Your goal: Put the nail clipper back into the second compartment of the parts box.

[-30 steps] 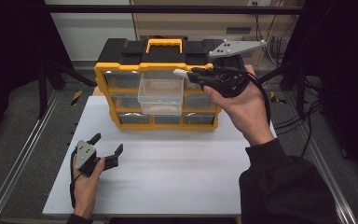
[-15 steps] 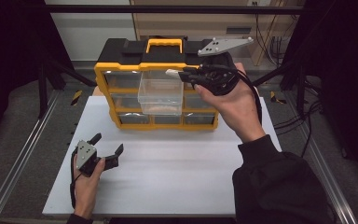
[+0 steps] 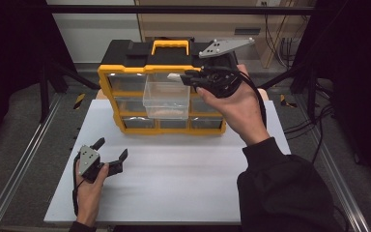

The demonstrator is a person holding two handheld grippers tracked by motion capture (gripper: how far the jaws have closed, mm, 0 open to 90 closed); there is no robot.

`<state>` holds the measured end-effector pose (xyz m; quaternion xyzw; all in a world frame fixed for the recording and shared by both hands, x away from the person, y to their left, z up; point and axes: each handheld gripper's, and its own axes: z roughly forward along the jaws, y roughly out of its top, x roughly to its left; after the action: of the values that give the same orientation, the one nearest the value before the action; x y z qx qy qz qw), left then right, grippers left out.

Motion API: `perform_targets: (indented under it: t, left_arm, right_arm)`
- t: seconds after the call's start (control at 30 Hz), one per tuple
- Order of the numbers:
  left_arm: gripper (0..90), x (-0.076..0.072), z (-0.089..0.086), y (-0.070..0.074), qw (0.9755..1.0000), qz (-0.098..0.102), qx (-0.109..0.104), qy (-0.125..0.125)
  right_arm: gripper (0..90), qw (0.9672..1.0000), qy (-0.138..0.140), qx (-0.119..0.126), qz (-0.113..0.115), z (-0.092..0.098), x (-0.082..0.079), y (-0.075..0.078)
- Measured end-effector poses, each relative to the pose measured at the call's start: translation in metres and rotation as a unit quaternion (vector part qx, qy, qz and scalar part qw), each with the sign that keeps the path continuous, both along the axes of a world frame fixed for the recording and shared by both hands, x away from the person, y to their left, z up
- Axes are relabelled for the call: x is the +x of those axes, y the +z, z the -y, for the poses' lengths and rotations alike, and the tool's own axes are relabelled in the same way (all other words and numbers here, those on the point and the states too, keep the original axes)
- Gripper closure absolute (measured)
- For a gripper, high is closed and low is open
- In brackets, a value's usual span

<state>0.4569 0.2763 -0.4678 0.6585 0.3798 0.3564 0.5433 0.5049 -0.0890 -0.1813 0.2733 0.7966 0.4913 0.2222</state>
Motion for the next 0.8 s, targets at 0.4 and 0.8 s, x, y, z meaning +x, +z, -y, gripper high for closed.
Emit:
perform_targets:
  t: [0.4,0.8]
  left_arm:
    - [5.4,0.000,0.000,0.000,1.0000,0.001,-0.001,0.001]
    - [5.5,-0.001,-0.001,0.001,1.0000,0.001,-0.001,0.001]
  right_arm:
    - [77.8,1.0000,0.005,0.001,-0.003,-0.007,0.002,-0.003]
    - [77.8,0.9997,0.016,-0.009,-0.017,-0.018,0.008,-0.010]
